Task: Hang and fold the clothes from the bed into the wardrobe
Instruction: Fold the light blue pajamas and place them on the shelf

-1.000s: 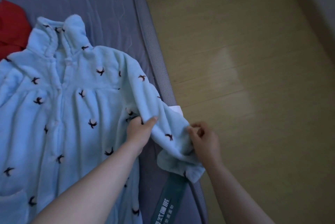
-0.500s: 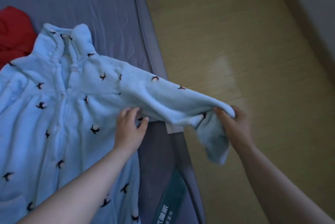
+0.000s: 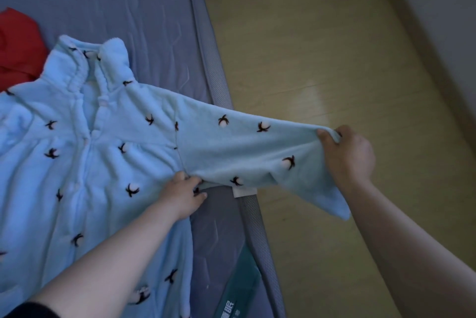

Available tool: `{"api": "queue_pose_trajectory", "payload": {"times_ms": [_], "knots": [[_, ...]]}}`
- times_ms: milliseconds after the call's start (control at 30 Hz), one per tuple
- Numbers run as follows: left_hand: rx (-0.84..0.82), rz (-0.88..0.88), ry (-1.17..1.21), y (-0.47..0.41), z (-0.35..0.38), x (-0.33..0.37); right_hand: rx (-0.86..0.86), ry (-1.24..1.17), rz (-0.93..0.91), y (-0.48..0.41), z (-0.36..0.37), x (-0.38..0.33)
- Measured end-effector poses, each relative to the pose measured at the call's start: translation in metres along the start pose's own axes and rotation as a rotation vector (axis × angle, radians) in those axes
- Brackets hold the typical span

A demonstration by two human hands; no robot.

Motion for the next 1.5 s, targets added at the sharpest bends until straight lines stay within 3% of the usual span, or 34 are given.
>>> {"api": "queue_pose_trajectory", "payload": {"times_ms": [133, 200, 333, 500, 733, 833, 900, 967, 1167, 1333, 1500], "knots": [[-0.113, 0.018, -0.341, 0.013, 0.017, -0.01, 0.099, 0.055, -0.08, -0.014, -0.022, -0.015], [-0.104, -0.01, -0.371, 0.018, 0.02, -0.015, 0.086, 0.123, -0.101, -0.025, -0.027, -0.023], [0.025, 0.047, -0.209, 0.015, -0.008, -0.001, -0.026, 0.203, -0.126, -0.035, -0.017, -0.031], [0.326, 0.286, 0.098, 0.019, -0.06, 0.05, -0.174, 0.089, -0.084, -0.036, -0.009, -0.025], [0.364, 0.392, 0.356, 0.01, -0.08, 0.131, -0.42, -0.032, -0.012, -0.022, -0.008, -0.01], [0.209, 0.327, 0.265, -0.003, -0.069, 0.145, -0.523, -0.15, 0.025, -0.014, -0.013, -0.011], [0.065, 0.218, 0.234, -0.008, -0.056, 0.135, -0.653, -0.227, 0.08, -0.006, -0.017, -0.014], [0.024, 0.165, 0.261, -0.006, -0.055, 0.121, -0.775, -0.238, 0.113, 0.005, -0.022, -0.023], [0.127, 0.197, 0.274, 0.021, -0.08, 0.07, -0.702, -0.431, 0.18, 0.026, -0.031, -0.073], [0.206, 0.139, 0.336, 0.046, -0.111, -0.003, -0.867, -0.666, 0.286, 0.059, -0.012, -0.152], [0.347, 0.012, 0.4, 0.087, -0.154, -0.138, -1.012, -0.78, 0.359, 0.119, 0.044, -0.281]]}}
Point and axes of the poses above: each hand's wrist, its own y-axis away from the middle knuckle, its own z-axis out of the palm, x = y × z, the point moved 9 cm from there along -y, towards the middle knuckle, and after that the axes turned 2 degrees about -y, right-handed, at the moved point
